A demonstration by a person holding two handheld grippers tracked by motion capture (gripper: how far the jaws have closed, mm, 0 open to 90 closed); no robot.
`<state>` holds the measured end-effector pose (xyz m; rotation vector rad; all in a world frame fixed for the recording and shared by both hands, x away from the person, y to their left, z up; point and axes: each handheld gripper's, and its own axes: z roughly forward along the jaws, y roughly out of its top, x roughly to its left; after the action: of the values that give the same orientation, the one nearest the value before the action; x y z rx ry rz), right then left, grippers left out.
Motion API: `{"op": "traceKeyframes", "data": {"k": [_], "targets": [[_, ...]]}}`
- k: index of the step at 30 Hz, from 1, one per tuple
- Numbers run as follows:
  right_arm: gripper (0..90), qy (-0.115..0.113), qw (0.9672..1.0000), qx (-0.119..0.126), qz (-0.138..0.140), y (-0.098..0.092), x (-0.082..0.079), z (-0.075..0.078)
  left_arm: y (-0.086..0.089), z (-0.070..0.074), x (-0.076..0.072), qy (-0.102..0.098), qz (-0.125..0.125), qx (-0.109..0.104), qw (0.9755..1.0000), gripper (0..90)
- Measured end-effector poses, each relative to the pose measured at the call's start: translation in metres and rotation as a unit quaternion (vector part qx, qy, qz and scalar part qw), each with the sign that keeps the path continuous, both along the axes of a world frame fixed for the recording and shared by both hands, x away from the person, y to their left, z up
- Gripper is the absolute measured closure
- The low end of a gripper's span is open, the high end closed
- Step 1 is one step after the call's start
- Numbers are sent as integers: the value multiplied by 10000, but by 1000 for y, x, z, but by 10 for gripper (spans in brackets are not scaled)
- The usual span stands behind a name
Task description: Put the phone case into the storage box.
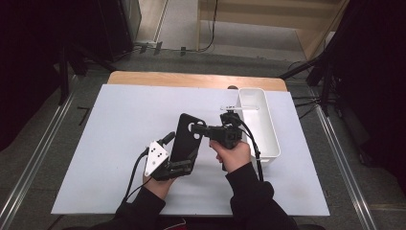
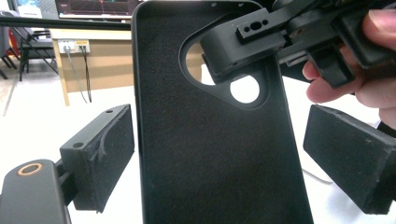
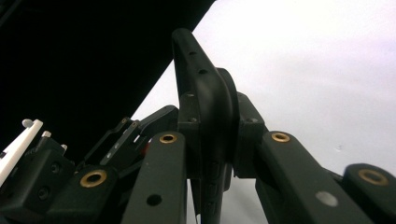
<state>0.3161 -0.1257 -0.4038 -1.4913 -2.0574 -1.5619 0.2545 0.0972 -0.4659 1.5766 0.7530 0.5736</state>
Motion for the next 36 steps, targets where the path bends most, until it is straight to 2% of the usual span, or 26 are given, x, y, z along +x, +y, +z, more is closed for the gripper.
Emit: {"op": "traceKeyframes", "data": {"k": [1,3,8,12,14,16,22,28,29,30,32,34,36], "targets": [[756,-22,10000,7,4,-1,0,0,0,0,1,108,11,44,9999,89],[756,-73,10000,-24,-20,-3,0,0,1,2,4,464,42,104,9989,89],[756,-164,9997,-153,-25,-4,1,-3,7,8,8,754,-46,32,9971,89],[756,-259,9993,-252,-14,-5,1,-3,12,14,10,802,-202,76,9965,90],[756,-332,9990,-290,3,-7,0,-3,15,17,12,850,-366,81,9957,91],[756,-368,9989,-282,-7,-8,0,-1,18,20,12,828,-420,179,9955,92],[756,-559,9979,-323,35,-16,0,1,25,27,13,909,-708,204,9931,93],[756,-928,9947,-387,202,-21,-2,4,32,31,18,1055,-977,210,9894,93],[756,-953,9944,-381,243,-22,-2,5,33,31,19,1044,-994,204,9893,93],[756,-983,9940,-394,274,-23,-2,5,35,32,20,1073,-1080,210,9881,93],[756,-1001,9937,-406,302,-25,-2,6,38,33,22,1071,-1158,188,9873,144],[756,-1032,9932,-406,342,-27,-3,7,40,34,24,1103,-1242,171,9860,144],[756,-1077,9925,-408,414,-29,-3,7,42,35,25,1145,-1370,190,9838,144]]}}
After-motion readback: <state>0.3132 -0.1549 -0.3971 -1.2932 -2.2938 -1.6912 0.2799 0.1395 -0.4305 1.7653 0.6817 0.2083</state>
